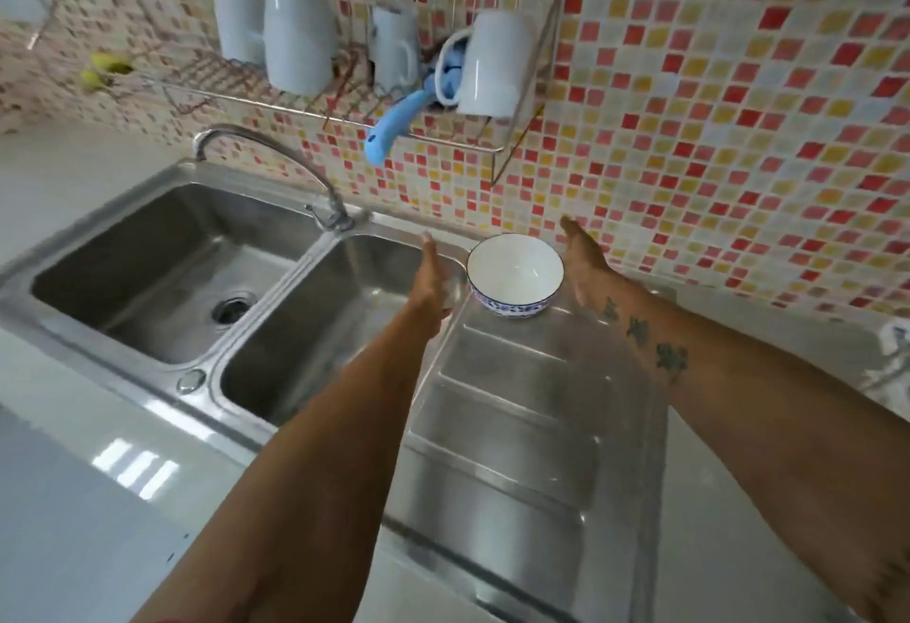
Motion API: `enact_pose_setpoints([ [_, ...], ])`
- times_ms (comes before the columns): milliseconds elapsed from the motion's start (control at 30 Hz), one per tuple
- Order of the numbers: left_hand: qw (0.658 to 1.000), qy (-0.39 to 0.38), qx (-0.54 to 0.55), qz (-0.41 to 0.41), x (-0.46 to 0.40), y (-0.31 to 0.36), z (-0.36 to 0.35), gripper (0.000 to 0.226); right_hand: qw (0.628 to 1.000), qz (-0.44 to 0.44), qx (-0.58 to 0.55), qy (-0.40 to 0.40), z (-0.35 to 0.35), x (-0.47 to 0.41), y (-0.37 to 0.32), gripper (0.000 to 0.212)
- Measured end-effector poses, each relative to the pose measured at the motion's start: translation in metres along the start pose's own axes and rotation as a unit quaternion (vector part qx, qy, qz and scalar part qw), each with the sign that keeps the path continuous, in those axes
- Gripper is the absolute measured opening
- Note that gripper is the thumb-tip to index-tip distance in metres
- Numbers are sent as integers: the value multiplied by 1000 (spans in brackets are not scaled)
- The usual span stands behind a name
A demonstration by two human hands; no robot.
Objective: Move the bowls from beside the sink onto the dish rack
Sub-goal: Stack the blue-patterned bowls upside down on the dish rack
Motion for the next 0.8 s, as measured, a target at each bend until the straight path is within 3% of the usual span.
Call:
enact_pose_setpoints([
  [233,997,-70,24,21,-65,-17,-23,74,996,-75,-36,11,-13,-31,52,58],
  [367,994,-97,35,21,-77,-29,-36,74,994,-76,-66,30,-18,-37,68,55],
  [533,992,-115,38,-18,-72,-26,-46,71,990,-82,-96,56,-18,-31,68,58],
  [800,987,-96,129,-11,-22,-15,-59,71,989,-27,-122,85,11,2,25,54],
])
Point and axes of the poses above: each hand's wrist, its own x-axis away from the middle knuckle, its own z-axis out of the back of the hand, y = z × x, the point moved 6 cm from there along -x, towards the middle knuckle, and after that the axes turned 13 degrees about z, right-handed, at the moved point
